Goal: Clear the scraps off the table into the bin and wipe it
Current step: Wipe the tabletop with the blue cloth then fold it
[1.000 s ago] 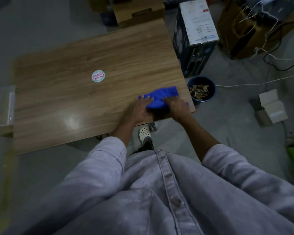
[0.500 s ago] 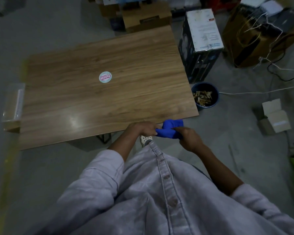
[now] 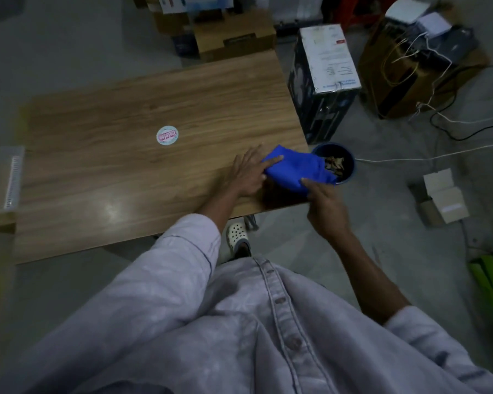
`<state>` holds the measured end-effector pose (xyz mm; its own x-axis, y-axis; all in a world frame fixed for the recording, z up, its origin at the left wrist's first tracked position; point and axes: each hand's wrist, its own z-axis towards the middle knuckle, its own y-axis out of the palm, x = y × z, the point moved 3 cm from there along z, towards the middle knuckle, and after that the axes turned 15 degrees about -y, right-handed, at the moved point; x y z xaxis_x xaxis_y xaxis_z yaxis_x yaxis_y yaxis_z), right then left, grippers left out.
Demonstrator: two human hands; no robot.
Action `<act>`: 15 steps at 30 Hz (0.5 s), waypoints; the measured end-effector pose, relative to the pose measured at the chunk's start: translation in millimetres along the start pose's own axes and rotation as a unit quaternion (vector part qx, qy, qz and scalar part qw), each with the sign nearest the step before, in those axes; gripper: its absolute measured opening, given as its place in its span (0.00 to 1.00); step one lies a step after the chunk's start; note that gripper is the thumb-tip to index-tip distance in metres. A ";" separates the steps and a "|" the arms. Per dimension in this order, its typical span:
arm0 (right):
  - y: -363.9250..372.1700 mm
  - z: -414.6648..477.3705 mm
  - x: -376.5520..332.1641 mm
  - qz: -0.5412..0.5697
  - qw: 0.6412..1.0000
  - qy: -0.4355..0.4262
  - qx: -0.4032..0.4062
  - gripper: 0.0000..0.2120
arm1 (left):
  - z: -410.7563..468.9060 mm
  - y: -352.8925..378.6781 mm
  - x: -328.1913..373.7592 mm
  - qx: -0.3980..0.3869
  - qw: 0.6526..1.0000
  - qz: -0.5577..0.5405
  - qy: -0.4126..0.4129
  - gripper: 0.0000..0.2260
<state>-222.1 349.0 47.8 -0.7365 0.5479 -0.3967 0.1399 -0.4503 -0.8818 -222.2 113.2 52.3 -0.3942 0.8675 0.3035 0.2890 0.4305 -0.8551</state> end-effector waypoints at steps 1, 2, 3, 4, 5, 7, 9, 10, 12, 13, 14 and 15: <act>22.8 -4.7 1.8 0.007 0.998 0.012 -0.061 0.24 | -3.7 15.6 -15.6 -0.044 0.997 0.008 -0.060 0.32; 41.1 -8.7 3.0 0.009 0.994 0.021 -0.103 0.22 | -8.8 28.7 -30.0 -0.070 0.991 -0.004 -0.116 0.34; 53.1 -9.5 3.0 0.009 0.993 0.027 -0.117 0.21 | -14.2 37.6 -42.2 -0.076 0.984 -0.023 -0.158 0.34; 60.7 -6.8 3.5 0.013 0.993 0.032 -0.115 0.21 | -19.8 43.1 -52.6 -0.076 0.979 -0.039 -0.184 0.34; 67.0 -1.7 4.0 0.014 0.993 0.030 -0.109 0.21 | -24.4 49.0 -63.7 -0.074 0.976 -0.045 -0.199 0.35; 72.6 10.7 2.0 -0.002 0.992 0.000 -0.130 0.22 | -31.7 59.4 -79.9 -0.067 0.977 -0.024 -0.202 0.35; 85.7 25.3 5.5 -0.005 0.985 -0.029 -0.171 0.24 | -35.3 68.7 -92.1 -0.059 0.979 -0.005 -0.197 0.37; 92.0 32.2 9.1 -0.004 0.981 -0.030 -0.194 0.25 | -36.7 72.2 -95.9 -0.053 0.980 -0.007 -0.192 0.37; 100.1 40.4 22.2 -0.015 0.975 -0.016 -0.222 0.28 | -38.2 78.9 -101.5 -0.041 0.981 -0.022 -0.186 0.36; 100.1 42.2 31.2 -0.025 0.975 -0.005 -0.220 0.28 | -38.5 81.9 -103.0 -0.037 0.982 -0.028 -0.184 0.36; 96.5 43.3 40.0 -0.031 0.977 0.015 -0.212 0.29 | -38.0 85.0 -104.5 -0.034 0.982 -0.031 -0.183 0.36; 92.8 44.3 48.3 -0.030 0.978 0.041 -0.201 0.28 | -37.0 87.9 -105.7 -0.031 0.982 -0.032 -0.182 0.36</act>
<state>-274.0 302.5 -41.9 -0.6979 0.6275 -0.3452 0.3583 -0.1114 -0.9269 -122.9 68.6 -39.4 -0.6963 0.6962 0.1746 0.3016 0.5046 -0.8090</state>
